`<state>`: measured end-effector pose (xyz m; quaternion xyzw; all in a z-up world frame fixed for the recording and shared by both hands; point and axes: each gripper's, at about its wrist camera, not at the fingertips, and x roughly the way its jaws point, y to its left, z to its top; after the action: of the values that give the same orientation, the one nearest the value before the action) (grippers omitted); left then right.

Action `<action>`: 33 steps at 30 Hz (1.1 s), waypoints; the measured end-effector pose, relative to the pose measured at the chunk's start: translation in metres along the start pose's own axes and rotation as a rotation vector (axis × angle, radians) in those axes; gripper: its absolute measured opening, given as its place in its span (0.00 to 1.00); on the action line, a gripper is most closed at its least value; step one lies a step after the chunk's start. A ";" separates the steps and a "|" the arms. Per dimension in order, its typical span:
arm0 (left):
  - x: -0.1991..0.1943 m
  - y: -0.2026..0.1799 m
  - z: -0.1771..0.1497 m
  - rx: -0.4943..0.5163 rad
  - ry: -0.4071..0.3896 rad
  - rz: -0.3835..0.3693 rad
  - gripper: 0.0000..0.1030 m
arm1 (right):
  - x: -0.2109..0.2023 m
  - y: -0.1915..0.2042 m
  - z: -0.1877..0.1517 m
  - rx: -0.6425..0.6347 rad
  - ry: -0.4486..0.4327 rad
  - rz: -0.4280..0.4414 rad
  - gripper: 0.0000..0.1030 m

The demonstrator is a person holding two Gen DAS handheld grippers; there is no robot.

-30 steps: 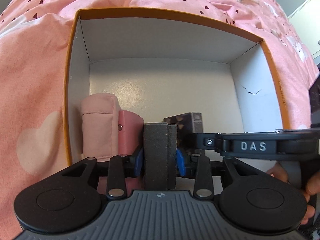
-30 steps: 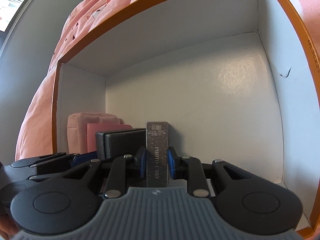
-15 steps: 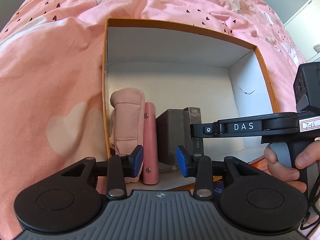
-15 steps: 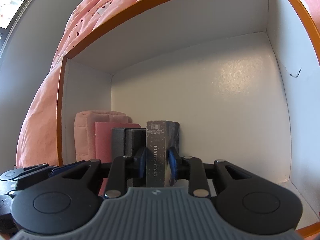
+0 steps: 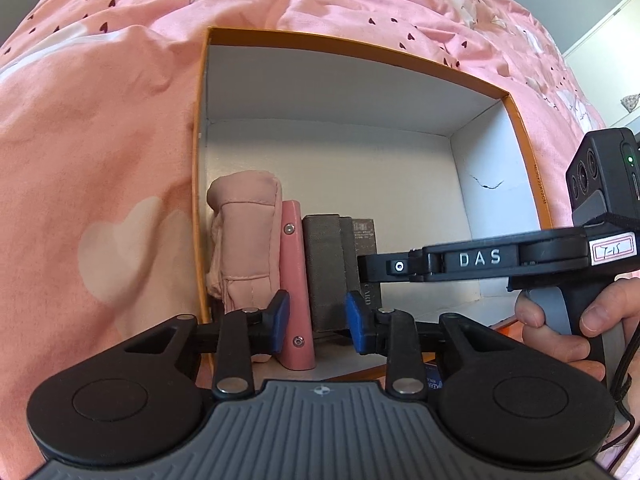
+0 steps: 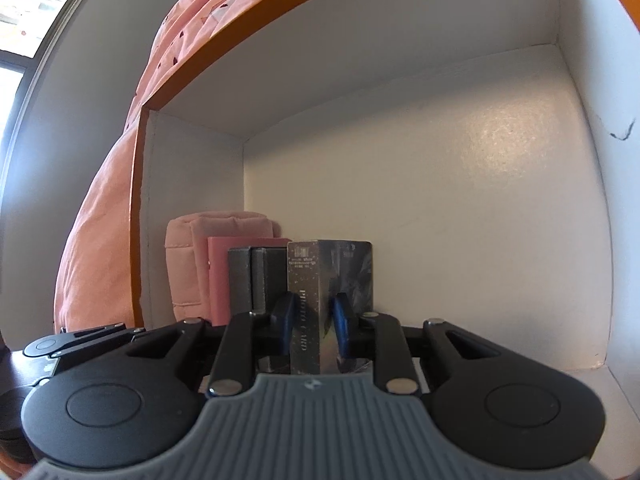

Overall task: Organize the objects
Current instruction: 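Open both tools to release the black case and grey card box, then grasp the white dog plush with the left tool while the right tool grasps the brown bear plush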

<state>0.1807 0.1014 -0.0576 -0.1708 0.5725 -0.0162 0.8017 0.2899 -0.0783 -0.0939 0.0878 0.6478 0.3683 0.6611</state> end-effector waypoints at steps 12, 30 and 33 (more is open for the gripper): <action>0.001 0.006 -0.003 -0.025 -0.024 -0.020 0.33 | -0.001 0.007 0.000 -0.061 0.007 -0.018 0.23; -0.049 -0.020 -0.021 0.077 -0.167 -0.052 0.33 | -0.058 0.041 -0.035 -0.264 -0.175 -0.132 0.32; -0.061 -0.029 -0.031 0.120 -0.183 -0.076 0.34 | -0.079 0.048 -0.053 -0.313 -0.254 -0.158 0.36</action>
<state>0.1363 0.0793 -0.0026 -0.1451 0.4882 -0.0651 0.8581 0.2318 -0.1107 -0.0102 -0.0214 0.4993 0.3972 0.7697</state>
